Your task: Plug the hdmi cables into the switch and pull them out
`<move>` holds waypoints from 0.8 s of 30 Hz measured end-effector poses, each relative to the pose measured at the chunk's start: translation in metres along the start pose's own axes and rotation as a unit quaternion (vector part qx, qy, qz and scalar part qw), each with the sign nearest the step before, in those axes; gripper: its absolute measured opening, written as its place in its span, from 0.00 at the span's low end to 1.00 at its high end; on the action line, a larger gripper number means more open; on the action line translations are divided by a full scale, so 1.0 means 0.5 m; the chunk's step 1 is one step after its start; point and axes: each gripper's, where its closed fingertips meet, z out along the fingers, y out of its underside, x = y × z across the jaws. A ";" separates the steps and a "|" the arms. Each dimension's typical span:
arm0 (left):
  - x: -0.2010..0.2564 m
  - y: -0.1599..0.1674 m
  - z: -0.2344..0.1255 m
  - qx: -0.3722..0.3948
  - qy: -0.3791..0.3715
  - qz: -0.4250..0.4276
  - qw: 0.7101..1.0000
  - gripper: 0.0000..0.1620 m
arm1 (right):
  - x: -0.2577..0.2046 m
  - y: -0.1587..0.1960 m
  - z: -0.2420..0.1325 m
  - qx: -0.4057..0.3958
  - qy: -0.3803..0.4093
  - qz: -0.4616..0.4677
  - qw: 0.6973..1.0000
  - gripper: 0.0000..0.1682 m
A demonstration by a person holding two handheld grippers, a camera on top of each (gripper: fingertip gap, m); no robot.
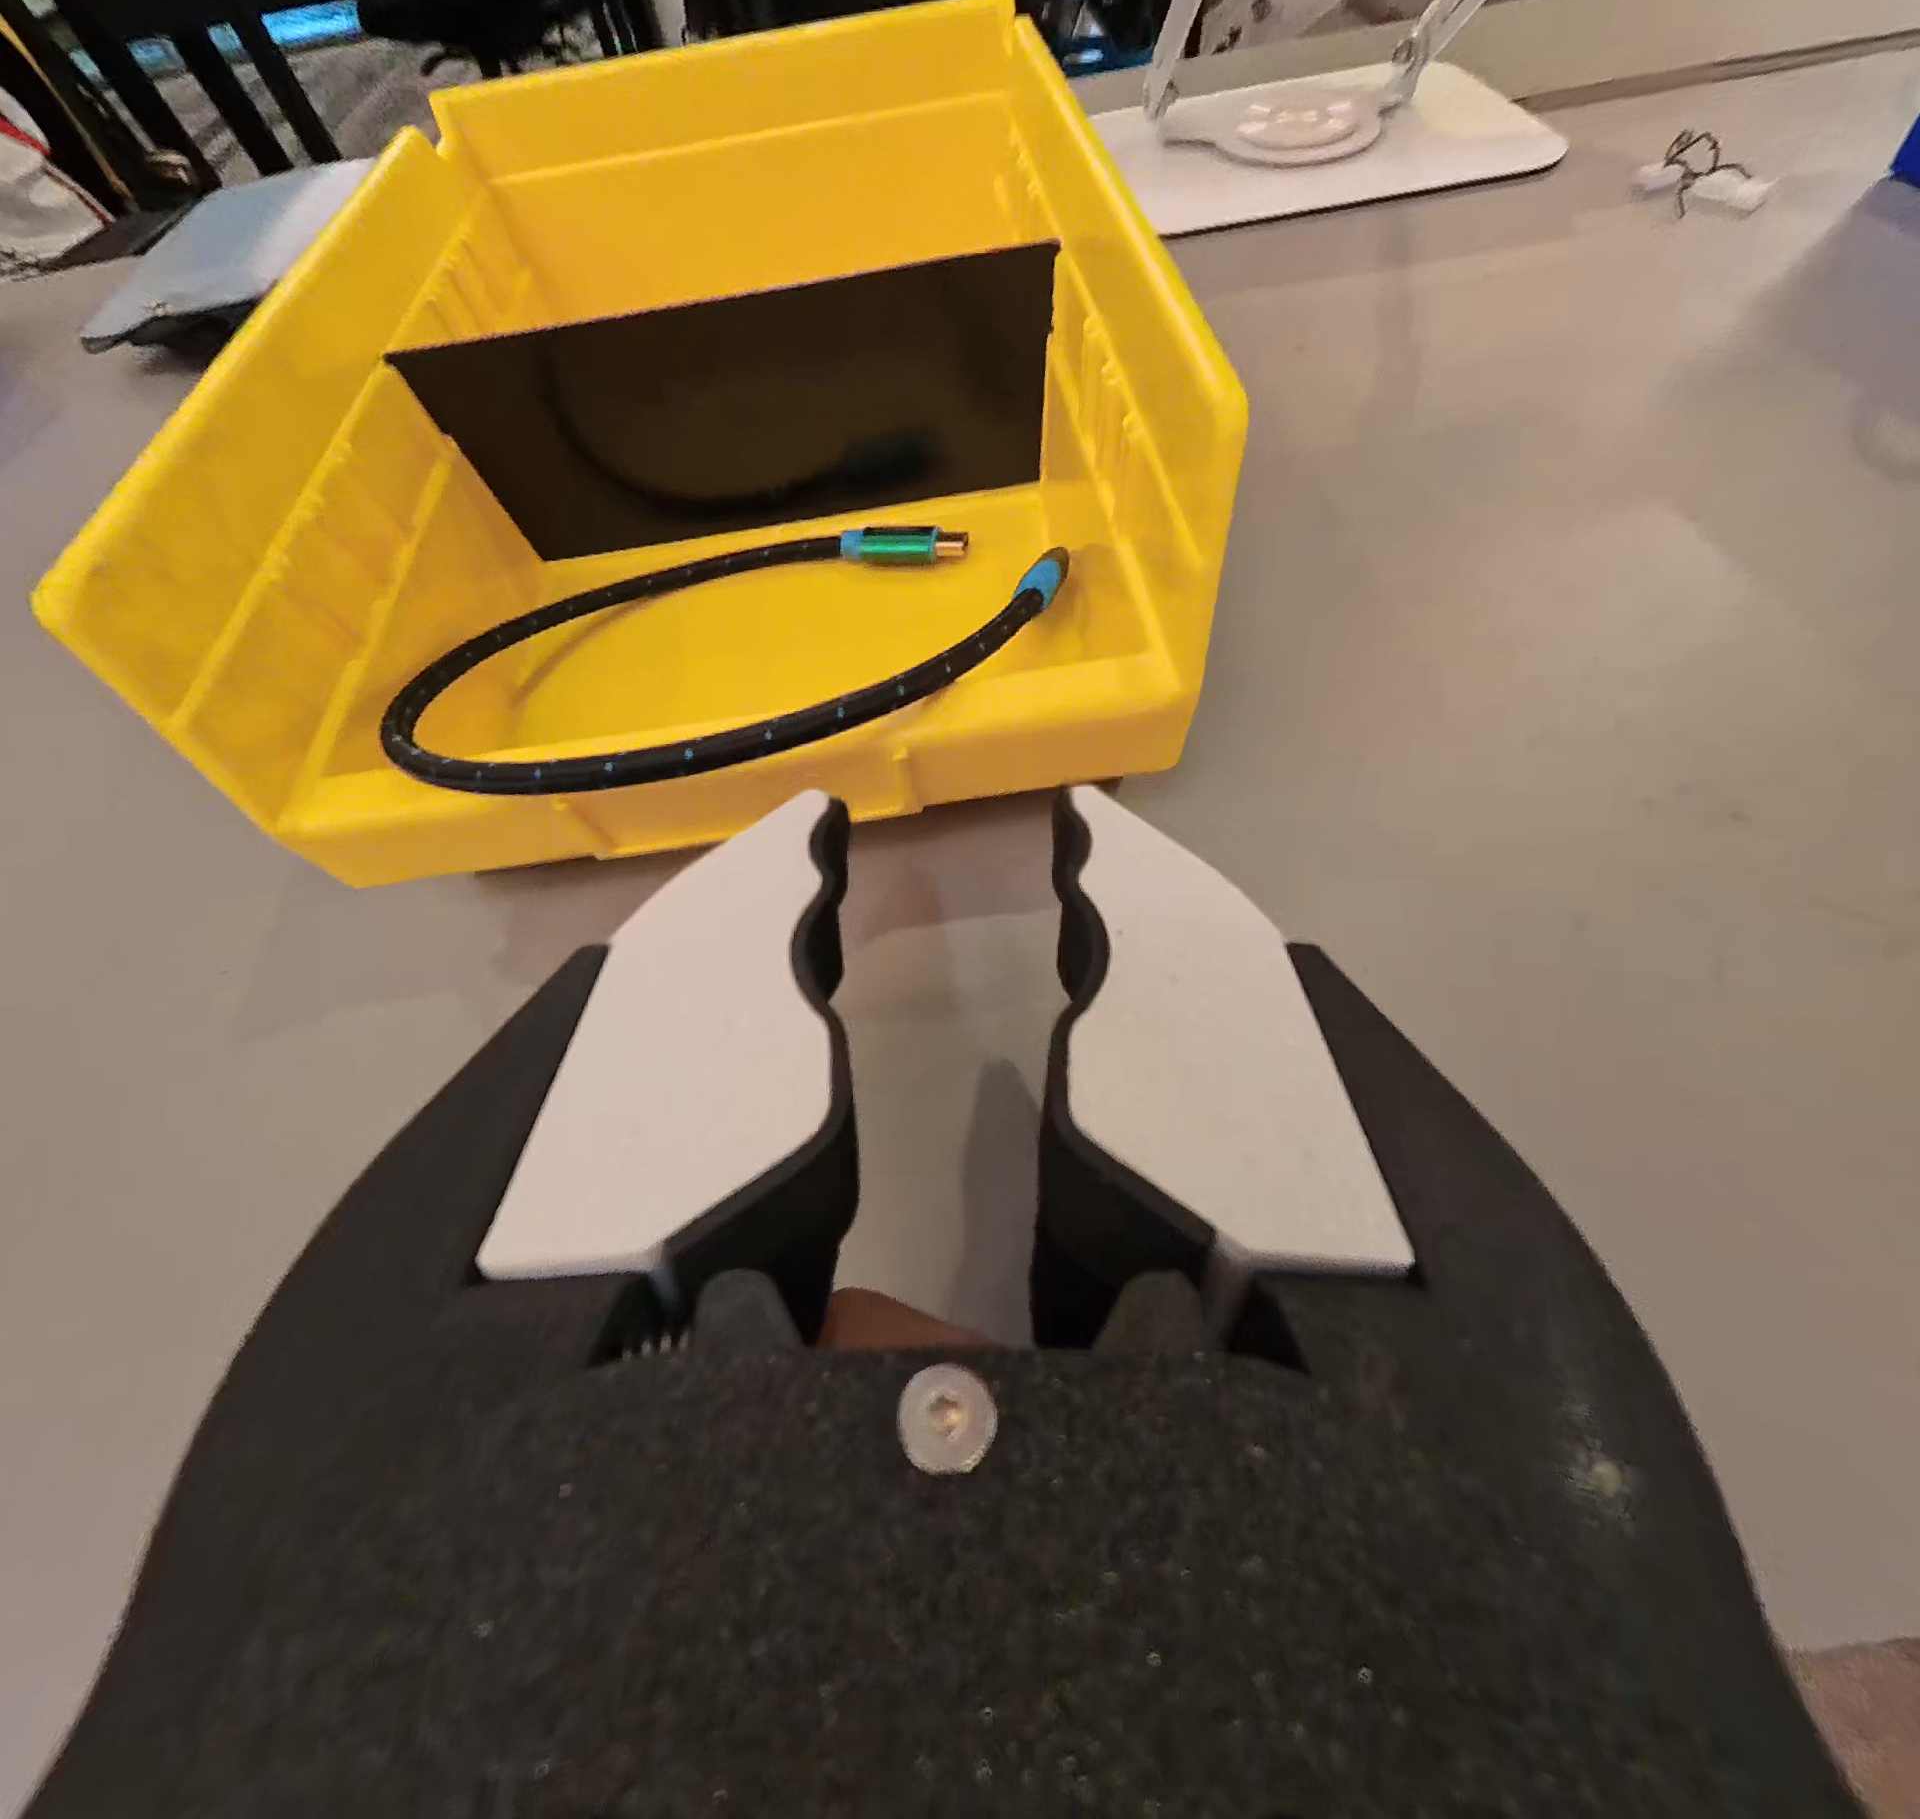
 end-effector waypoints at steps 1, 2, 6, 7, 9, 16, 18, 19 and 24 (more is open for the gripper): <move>0.002 -0.002 -0.001 -0.001 0.002 -0.009 1.000 0.23 | 0.009 0.006 -0.002 -0.007 0.009 -0.013 1.000 0.23; 0.006 -0.006 -0.003 0.005 0.008 -0.014 1.000 0.23 | 0.020 0.003 -0.004 -0.004 0.017 -0.023 1.000 0.23; 0.001 -0.005 -0.006 0.001 0.003 -0.025 1.000 0.23 | 0.072 -0.008 -0.010 0.014 0.048 -0.013 0.999 0.21; -0.001 -0.006 -0.007 0.001 0.001 -0.027 1.000 0.23 | 0.073 -0.010 -0.013 0.016 0.042 0.001 0.999 0.21; -0.010 -0.006 -0.007 -0.001 -0.007 -0.029 1.000 0.23 | 0.074 -0.013 -0.022 0.027 0.037 0.020 0.999 0.21; -0.028 -0.001 -0.010 -0.003 -0.015 -0.043 0.999 0.23 | 0.061 -0.013 -0.028 0.030 0.029 0.007 0.999 0.20; -0.029 0.001 -0.012 -0.004 -0.015 -0.044 0.999 0.23 | 0.058 -0.011 -0.021 0.025 0.026 0.005 0.999 0.20; -0.031 0.002 -0.012 -0.005 -0.016 -0.046 0.999 0.23 | 0.058 -0.010 -0.019 0.024 0.027 0.003 0.999 0.20; -0.033 0.002 -0.007 -0.007 -0.011 -0.053 0.999 0.23 | 0.062 -0.012 -0.008 0.021 0.034 -0.012 0.999 0.20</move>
